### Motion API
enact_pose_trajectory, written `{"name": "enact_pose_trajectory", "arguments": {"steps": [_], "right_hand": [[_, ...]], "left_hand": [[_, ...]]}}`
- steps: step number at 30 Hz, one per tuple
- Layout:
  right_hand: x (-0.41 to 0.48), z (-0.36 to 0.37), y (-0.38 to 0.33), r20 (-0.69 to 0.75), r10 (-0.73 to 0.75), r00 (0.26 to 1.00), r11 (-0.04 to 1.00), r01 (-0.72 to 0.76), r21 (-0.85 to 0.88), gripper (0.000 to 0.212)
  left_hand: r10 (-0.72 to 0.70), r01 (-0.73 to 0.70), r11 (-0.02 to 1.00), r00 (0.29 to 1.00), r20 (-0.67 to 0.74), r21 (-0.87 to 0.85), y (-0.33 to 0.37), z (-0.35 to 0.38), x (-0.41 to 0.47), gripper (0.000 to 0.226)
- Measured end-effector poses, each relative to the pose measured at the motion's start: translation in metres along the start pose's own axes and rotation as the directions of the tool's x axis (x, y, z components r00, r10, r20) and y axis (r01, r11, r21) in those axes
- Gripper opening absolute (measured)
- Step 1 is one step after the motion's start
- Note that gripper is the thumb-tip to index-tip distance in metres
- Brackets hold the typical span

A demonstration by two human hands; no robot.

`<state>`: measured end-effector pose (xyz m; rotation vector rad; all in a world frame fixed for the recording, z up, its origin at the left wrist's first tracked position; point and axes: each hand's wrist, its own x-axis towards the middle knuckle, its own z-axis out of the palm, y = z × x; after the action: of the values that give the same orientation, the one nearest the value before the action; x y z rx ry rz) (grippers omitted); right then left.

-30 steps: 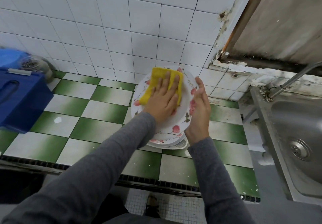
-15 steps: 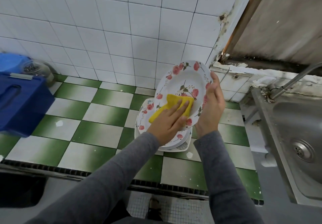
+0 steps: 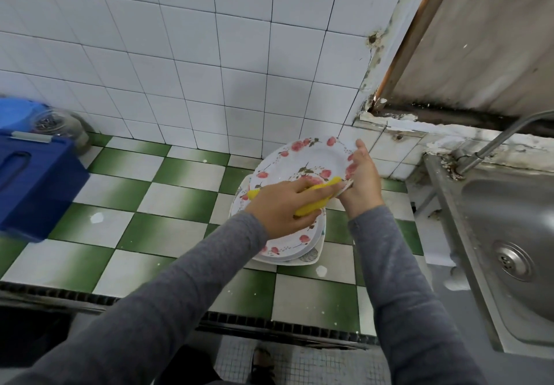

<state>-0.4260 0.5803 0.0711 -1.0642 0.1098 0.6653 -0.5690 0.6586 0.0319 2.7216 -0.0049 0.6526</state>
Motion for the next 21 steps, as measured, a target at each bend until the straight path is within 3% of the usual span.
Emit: {"name": "enact_pose_trajectory", "arguments": {"steps": [4, 6, 8, 11, 14, 17, 21], "right_hand": [[0.001, -0.008, -0.001, 0.056, 0.059, 0.997, 0.969, -0.043, -0.244, 0.050], [-0.003, -0.010, -0.001, 0.115, 0.022, 0.993, 0.927, 0.022, -0.375, 0.058], [-0.005, -0.017, 0.003, 0.191, -0.039, 0.981, 0.851, 0.133, -0.509, 0.057], [-0.003, -0.039, 0.014, 0.276, -0.103, 0.956, 0.798, 0.245, -0.550, 0.049], [-0.002, -0.060, 0.021, 0.333, -0.122, 0.935, 0.818, 0.285, -0.499, 0.046], [0.004, -0.070, 0.022, 0.291, -0.165, 0.942, 0.889, 0.270, -0.371, 0.040], [0.001, -0.064, 0.016, 0.248, -0.138, 0.959, 0.971, 0.180, -0.156, 0.030]], "left_hand": [[-0.007, 0.027, 0.992, 0.987, -0.161, 0.122, -0.012, -0.006, 0.001, 0.057], [-0.086, 0.100, 0.994, 0.967, -0.240, 0.045, -0.019, -0.011, -0.002, 0.057], [-0.285, 0.239, 0.954, 0.911, -0.299, -0.183, -0.021, -0.019, -0.004, 0.056], [-0.647, 0.409, 0.654, 0.739, -0.189, -0.637, -0.025, -0.031, -0.008, 0.055], [-0.786, 0.343, 0.322, 0.616, -0.048, -0.882, -0.033, -0.036, -0.013, 0.053], [-0.814, 0.230, 0.083, 0.577, 0.067, -0.970, -0.036, -0.034, -0.017, 0.049], [-0.830, 0.191, -0.052, 0.538, 0.149, -0.980, -0.036, -0.025, -0.024, 0.048]]}}
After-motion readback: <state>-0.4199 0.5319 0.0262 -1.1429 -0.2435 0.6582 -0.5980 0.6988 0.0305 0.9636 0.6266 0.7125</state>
